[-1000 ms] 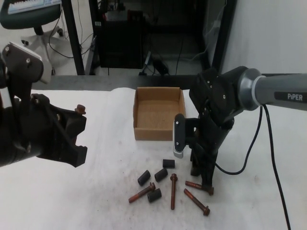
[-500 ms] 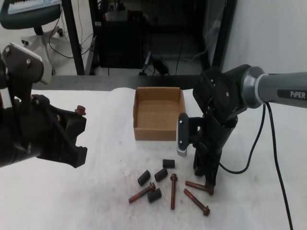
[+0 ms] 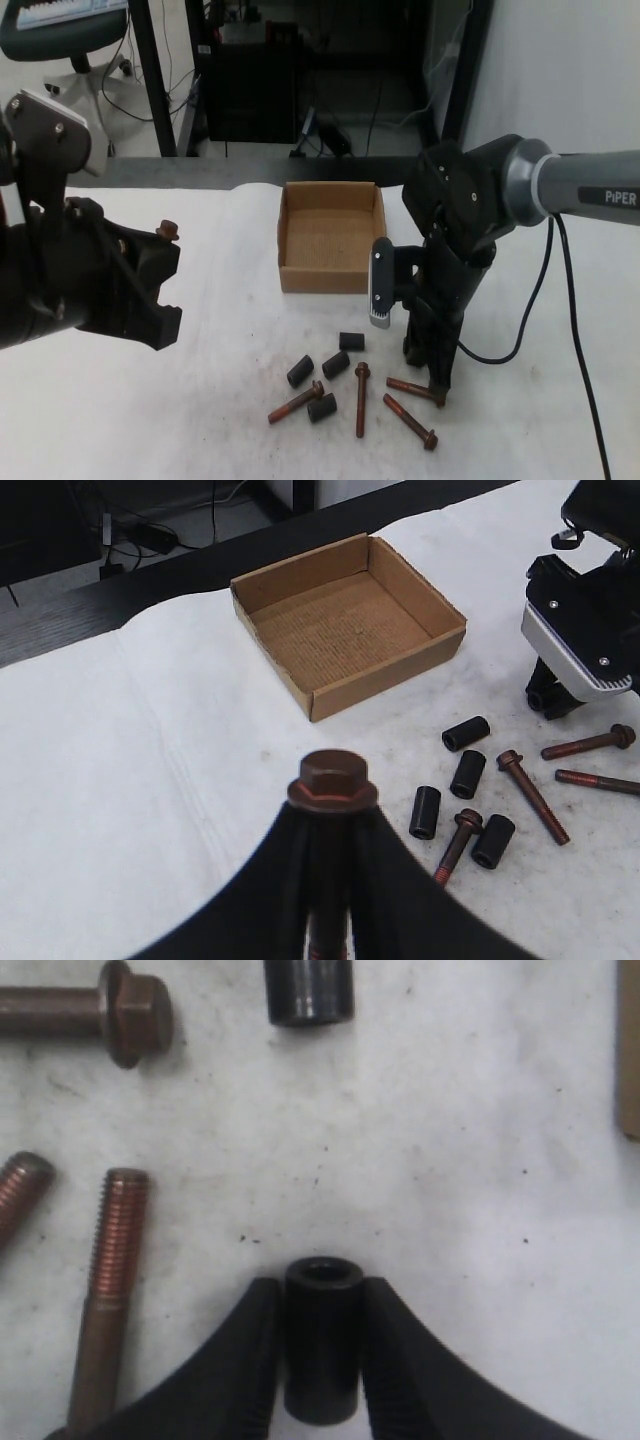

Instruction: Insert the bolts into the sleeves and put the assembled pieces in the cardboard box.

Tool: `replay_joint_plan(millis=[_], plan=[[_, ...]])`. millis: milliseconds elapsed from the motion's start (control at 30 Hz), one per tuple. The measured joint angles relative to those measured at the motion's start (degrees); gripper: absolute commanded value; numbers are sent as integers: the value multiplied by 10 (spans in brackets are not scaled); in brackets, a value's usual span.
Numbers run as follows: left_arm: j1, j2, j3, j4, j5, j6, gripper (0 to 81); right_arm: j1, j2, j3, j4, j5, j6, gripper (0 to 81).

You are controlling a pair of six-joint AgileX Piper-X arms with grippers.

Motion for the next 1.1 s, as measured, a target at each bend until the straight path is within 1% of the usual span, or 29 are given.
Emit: replay_joint_plan(millis=[33, 67, 100, 267, 300, 333, 367, 400, 433, 533, 600, 633, 667, 700, 733, 867, 1000, 1067, 1100], plan=[[0, 0, 0, 0, 0, 0, 2, 0, 0, 0, 0, 0, 0, 113], [0, 0, 0, 0, 0, 0, 2, 0, 0, 0, 1, 0, 0, 16], [0, 0, 0, 0, 0, 0, 2, 0, 0, 0, 2, 0, 0, 6], [0, 0, 0, 0, 0, 0, 2, -1, 0, 0, 1, 0, 14, 8], [0, 0, 0, 0, 0, 0, 2, -3, 0, 0, -1, -1, 23, 8], [0, 0, 0, 0, 0, 0, 2, -3, 0, 0, -1, -10, 52, 8], [0, 0, 0, -2, 0, 0, 2, -5, -2, 0, -3, -11, 52, 8], [0, 0, 0, -5, 0, -2, 2, -8, -4, 0, -8, -20, 69, 8], [0, -2, 0, -13, 2, -7, 2, -11, -8, 2, -12, -59, 112, 8], [0, -23, 0, -69, 37, -55, 2, -26, -28, 5, -26, -156, 191, 8], [0, -36, 0, -115, 59, -83, 2, -40, -57, 6, -37, -250, 250, 8], [0, -36, 0, -115, 62, -86, 2, -50, -74, 6, -43, -296, 276, 8], [0, -41, 0, -139, 74, -97, 2, -59, -92, 6, -48, -306, 276, 8], [0, -44, 0, -164, 94, -110, 2, -59, -92, 6, -49, -349, 298, 8], [0, -46, 0, -186, 114, -123, 2, -67, -109, 6, -52, -359, 298, 8], [0, -43, 4, -295, 181, -165, 2, -83, -168, 6, -60, -546, 350, 8], [0, -22, 40, -461, 217, -251, 2, -76, -220, 24, -60, -709, 359, 8], [0, 4, 64, -545, 228, -314, 2, -64, -247, 47, -59, -747, 350, 8], [0, 19, 77, -592, 231, -344, 2, -55, -260, 60, -59, -753, 338, 8]])
